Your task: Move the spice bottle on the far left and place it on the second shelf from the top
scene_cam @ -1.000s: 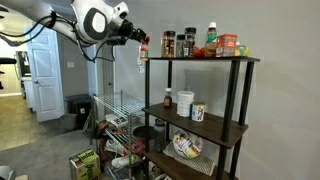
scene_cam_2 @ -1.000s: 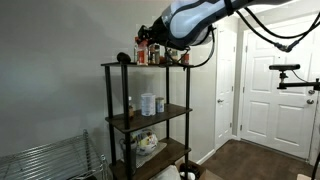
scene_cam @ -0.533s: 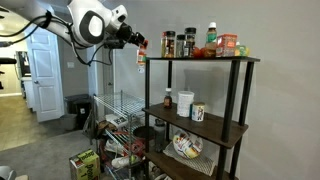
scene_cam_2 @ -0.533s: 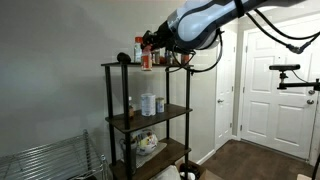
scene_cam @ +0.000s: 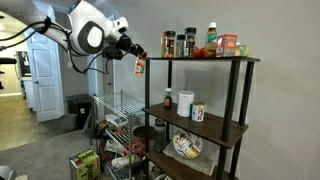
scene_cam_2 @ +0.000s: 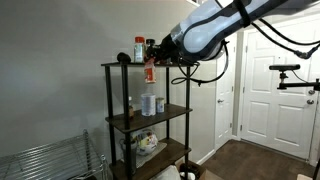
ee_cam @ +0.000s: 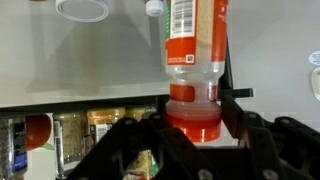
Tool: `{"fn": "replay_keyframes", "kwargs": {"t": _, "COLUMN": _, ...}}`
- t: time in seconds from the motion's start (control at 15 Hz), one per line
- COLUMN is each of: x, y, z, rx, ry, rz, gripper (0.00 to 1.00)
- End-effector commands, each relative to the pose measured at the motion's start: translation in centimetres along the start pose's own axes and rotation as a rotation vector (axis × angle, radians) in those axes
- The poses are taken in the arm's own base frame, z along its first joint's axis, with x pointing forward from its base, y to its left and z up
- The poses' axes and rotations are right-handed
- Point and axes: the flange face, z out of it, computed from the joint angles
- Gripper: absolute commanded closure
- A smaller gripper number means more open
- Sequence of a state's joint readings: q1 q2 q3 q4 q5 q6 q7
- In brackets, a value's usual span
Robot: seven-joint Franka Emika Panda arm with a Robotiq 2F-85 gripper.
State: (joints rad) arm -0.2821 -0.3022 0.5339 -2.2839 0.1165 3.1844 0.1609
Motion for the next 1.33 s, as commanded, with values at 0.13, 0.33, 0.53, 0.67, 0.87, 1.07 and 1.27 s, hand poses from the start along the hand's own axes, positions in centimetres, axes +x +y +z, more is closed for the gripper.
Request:
{"fn": "replay_keyframes", "kwargs": {"t": 0.13, "x": -2.3, "y": 2.6, "z": 0.8, "rx": -0.012, "ry": -0.04, "rz": 0.046, "gripper": 0.69}}
{"fn": "replay_keyframes", "kwargs": {"t": 0.33, "x": -3.1, "y": 3.9, "z": 1.1, "rx": -0.02, "ry": -0.057, "rz": 0.071, "gripper": 0.69}}
{"fn": "replay_keyframes", "kwargs": {"t": 0.53, "x": -3.5, "y": 4.3, "z": 1.4, "rx": -0.018, "ry": -0.066, "rz": 0.08, "gripper": 0.69}}
{"fn": "replay_keyframes", "kwargs": {"t": 0.67, "x": -3.3, "y": 4.3, "z": 1.6, "rx": -0.025, "ry": -0.083, "rz": 0.079, "gripper": 0.44}}
{"fn": "replay_keyframes", "kwargs": {"t": 0.87, "x": -3.4, "y": 4.2, "z": 1.7, "rx": -0.022, "ry": -0.085, "rz": 0.08, "gripper": 0.44}}
{"fn": "replay_keyframes", "kwargs": {"t": 1.07, "x": -3.4, "y": 4.2, "z": 1.7, "rx": -0.022, "ry": -0.085, "rz": 0.08, "gripper": 0.44}}
{"fn": "replay_keyframes", "kwargs": {"t": 1.27, "x": -3.4, "y": 4.2, "z": 1.7, "rx": -0.022, "ry": -0.085, "rz": 0.08, "gripper": 0.44}}
